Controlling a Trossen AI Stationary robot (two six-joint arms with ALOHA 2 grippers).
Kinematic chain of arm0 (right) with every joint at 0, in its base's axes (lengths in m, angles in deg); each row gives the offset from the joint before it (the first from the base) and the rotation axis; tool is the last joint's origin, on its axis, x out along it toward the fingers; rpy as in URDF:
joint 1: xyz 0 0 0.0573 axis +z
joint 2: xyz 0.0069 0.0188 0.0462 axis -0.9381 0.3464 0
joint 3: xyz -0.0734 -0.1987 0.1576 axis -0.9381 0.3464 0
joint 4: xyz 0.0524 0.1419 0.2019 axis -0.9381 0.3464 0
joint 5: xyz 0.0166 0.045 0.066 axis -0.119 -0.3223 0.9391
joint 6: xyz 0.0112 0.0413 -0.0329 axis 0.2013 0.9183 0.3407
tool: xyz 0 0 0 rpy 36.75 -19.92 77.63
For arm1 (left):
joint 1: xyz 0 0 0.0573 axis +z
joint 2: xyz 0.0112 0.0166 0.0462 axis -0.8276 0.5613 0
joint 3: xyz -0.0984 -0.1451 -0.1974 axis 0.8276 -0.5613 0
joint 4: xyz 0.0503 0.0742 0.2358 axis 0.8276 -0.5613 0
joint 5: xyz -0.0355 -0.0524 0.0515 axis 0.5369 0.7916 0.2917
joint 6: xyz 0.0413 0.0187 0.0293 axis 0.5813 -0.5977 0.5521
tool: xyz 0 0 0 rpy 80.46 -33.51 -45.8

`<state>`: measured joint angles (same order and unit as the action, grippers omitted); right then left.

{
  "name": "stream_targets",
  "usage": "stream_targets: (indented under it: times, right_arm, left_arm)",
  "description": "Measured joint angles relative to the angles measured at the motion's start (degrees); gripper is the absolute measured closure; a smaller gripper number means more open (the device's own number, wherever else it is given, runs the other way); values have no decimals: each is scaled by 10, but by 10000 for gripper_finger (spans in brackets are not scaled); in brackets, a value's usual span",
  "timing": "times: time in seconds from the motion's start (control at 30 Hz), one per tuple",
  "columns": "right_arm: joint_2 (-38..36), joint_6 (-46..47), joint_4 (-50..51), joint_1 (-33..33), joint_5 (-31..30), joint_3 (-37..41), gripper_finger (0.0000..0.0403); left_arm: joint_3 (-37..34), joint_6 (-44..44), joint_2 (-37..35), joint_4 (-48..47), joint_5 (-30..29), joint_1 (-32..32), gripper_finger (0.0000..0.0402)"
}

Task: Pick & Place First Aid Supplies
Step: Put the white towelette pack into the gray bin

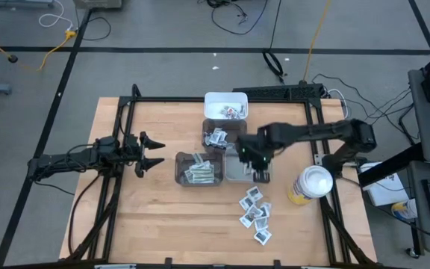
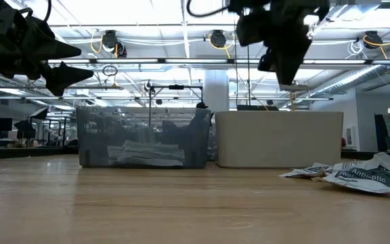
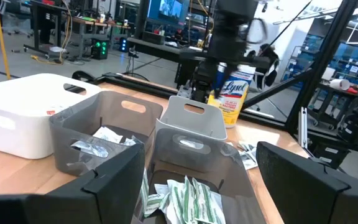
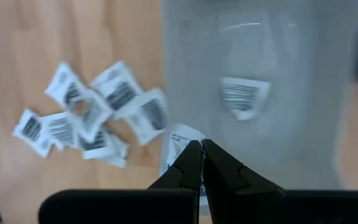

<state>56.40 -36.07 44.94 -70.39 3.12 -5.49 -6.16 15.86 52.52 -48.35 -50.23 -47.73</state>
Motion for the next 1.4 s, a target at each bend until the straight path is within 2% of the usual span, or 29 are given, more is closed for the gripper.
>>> stream_targets:
  times: [0.13,0.23,0.67,0.9,1.03,1.27,1.4]
  right_arm:
    - [0,-24,15,-51,-3,0,403]
    - [10,-34,1,-66,-4,0,403]
    - [102,-40,-114,-52,-63,25,403]
    - [133,-52,-152,-52,-63,26,398]
    - [133,-51,-162,-52,-62,26,361]
    - [133,-46,-160,-52,-66,26,249]
    - [122,-34,-149,-52,-68,24,212]
  left_arm:
    - [0,0,0,0,0,0,91]
    - [0,0,0,0,0,0,91]
    - [0,0,0,0,0,0,91]
    - [0,0,0,0,0,0,92]
    - [0,0,0,0,0,0,91]
    - [0,0,0,0,0,0,91]
    - [0,0,0,0,0,0,91]
